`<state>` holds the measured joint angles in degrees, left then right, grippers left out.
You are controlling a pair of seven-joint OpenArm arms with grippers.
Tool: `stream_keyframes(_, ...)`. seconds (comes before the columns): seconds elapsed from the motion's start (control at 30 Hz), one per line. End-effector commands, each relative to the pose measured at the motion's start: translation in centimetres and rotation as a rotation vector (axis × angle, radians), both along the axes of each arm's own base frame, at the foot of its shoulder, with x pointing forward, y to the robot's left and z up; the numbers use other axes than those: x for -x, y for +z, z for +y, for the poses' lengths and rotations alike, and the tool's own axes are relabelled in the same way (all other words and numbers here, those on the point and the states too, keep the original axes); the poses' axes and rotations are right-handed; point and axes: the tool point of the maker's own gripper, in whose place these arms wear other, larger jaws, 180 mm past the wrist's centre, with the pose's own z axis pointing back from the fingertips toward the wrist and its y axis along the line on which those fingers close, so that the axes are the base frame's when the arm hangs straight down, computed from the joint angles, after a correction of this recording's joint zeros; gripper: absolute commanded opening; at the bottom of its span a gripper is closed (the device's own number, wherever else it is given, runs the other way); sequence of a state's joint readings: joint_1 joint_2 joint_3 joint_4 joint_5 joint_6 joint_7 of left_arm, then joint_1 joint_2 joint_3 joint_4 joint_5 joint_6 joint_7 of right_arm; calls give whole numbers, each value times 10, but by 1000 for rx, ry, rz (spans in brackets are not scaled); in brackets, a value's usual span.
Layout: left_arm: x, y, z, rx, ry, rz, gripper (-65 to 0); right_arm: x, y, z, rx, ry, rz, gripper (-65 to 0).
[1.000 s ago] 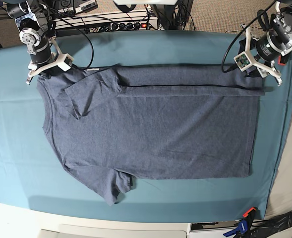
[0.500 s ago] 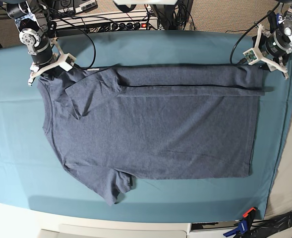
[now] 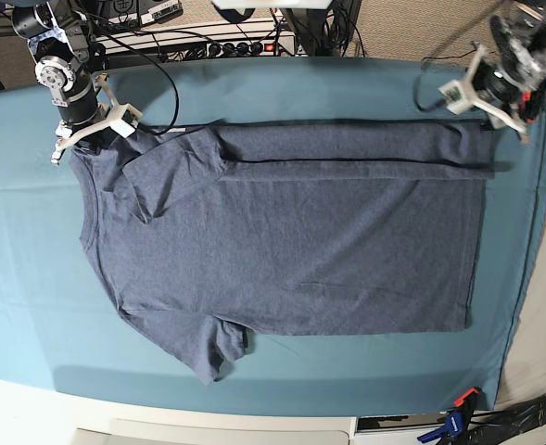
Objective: Fold the T-shirt properly
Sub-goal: 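Grasp the folded edge again with both grippers at its two ends, then drag the shirt by the folded edge toward the robot base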
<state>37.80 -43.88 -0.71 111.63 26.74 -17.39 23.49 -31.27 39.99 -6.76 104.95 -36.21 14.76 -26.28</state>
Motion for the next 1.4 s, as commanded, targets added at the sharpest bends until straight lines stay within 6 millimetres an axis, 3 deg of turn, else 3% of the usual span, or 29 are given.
stream_keyframes(0.0,-7,6,-3,-24,-22,-37,-410,-8,11,-3,23,15,-35,-650)
stream_keyframes(0.2,-24,7,-21,-38,-54,-108,-409,-7,11,-4,28,9,-34,-650)
stream_keyframes(0.37,-31,-7,-10,-26,-31,-87,-411,-7,11,-6,33,2,-33,-650)
stream_keyframes(0.5,-28,-16,-3,-29,-27,-65,-554,-7,11,-6,33,3,-34,-650)
stream_keyframes(0.63,-25,-18,-7,17,-11,-46,-645,-7,11,-6,32,3,-34,-650)
stream_keyframes(0.9,-27,-14,-8,25,-20,-51,-650,-7,11,-6,35,5,-33,-650)
stream_keyframes(1.1,-32,-3,-5,20,-33,-55,-650,-7,16,-18,82,9,-23,-650)
stream_keyframes(1.37,-28,-5,-1,20,-3,-34,-650,14,6,-24,128,18,29,-650)
